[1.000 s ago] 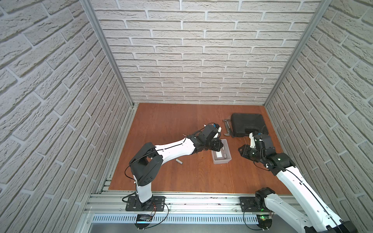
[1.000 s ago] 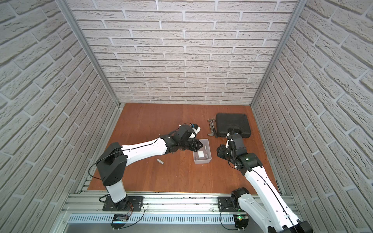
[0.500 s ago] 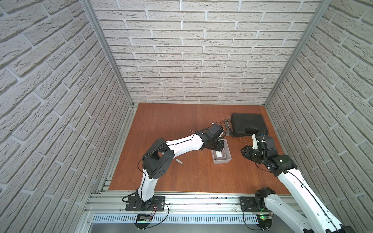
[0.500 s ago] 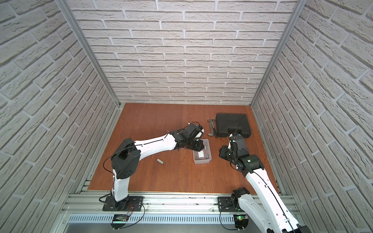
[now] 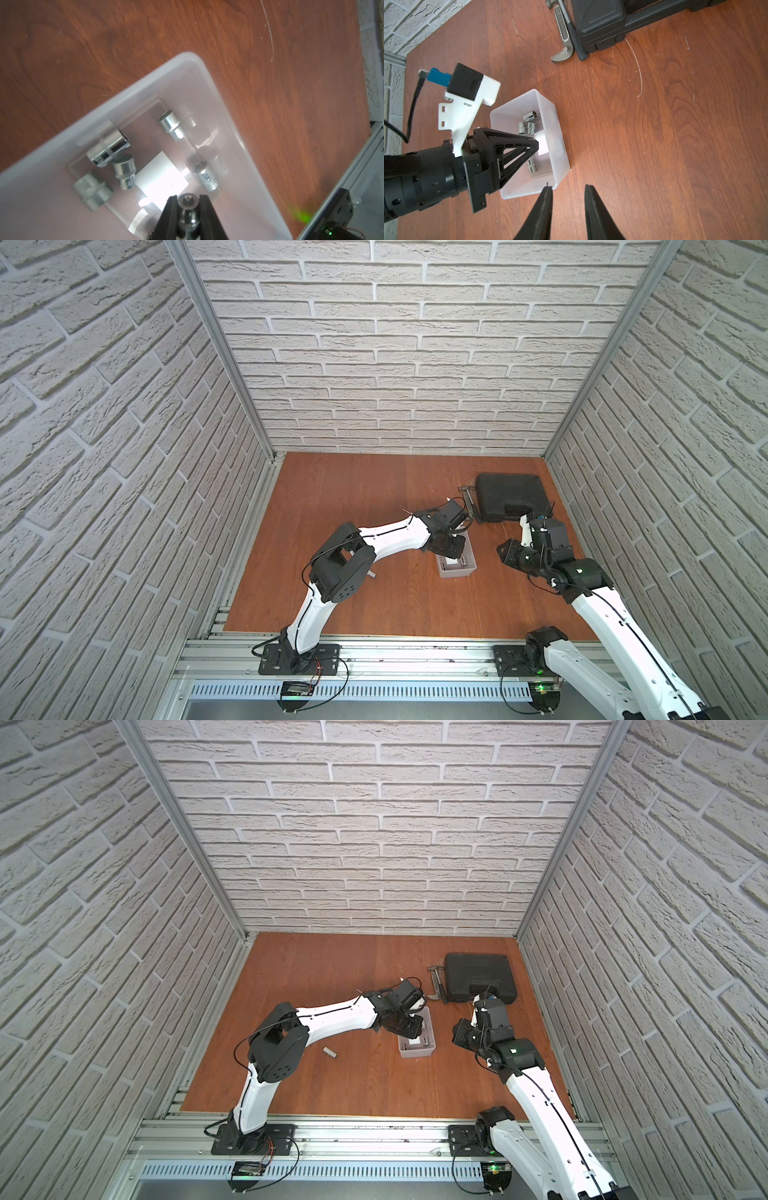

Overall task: Put the socket on the desktop into the storage box
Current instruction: Place the socket head in the storage box.

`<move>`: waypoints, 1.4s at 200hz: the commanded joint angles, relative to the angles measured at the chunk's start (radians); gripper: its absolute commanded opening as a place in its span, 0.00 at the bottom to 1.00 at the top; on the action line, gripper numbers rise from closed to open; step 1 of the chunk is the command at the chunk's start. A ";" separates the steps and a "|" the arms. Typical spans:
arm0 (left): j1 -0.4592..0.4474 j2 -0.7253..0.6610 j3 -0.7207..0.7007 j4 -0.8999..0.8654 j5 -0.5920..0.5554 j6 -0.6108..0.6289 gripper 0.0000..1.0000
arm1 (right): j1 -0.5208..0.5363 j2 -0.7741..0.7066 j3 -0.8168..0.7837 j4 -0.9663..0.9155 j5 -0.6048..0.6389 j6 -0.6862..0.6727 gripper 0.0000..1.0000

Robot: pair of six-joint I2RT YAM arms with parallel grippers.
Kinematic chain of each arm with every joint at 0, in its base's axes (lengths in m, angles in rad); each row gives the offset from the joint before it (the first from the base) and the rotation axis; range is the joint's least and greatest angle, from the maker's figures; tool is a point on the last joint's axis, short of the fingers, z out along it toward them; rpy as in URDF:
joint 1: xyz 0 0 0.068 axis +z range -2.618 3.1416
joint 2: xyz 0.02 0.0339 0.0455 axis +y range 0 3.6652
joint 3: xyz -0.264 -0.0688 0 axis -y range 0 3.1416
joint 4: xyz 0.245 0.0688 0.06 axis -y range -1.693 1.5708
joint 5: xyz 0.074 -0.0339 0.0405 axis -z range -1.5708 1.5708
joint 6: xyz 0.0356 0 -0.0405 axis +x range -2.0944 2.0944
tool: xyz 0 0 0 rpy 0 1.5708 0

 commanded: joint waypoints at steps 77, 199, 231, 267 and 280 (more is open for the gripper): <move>0.021 -0.015 -0.017 0.015 -0.014 0.027 0.00 | -0.009 0.033 0.027 0.029 -0.035 0.008 0.32; 0.022 -0.006 -0.008 0.056 -0.002 0.022 0.00 | -0.009 0.049 0.000 0.070 -0.079 0.029 0.32; 0.022 -0.011 -0.012 0.064 0.007 0.021 0.13 | -0.009 0.044 -0.005 0.072 -0.079 0.026 0.32; 0.018 -0.046 -0.022 0.082 0.008 0.025 0.39 | -0.009 0.038 -0.012 0.077 -0.083 0.024 0.32; 0.019 -0.059 -0.023 0.085 0.003 0.024 0.42 | -0.009 0.039 -0.015 0.082 -0.087 0.024 0.32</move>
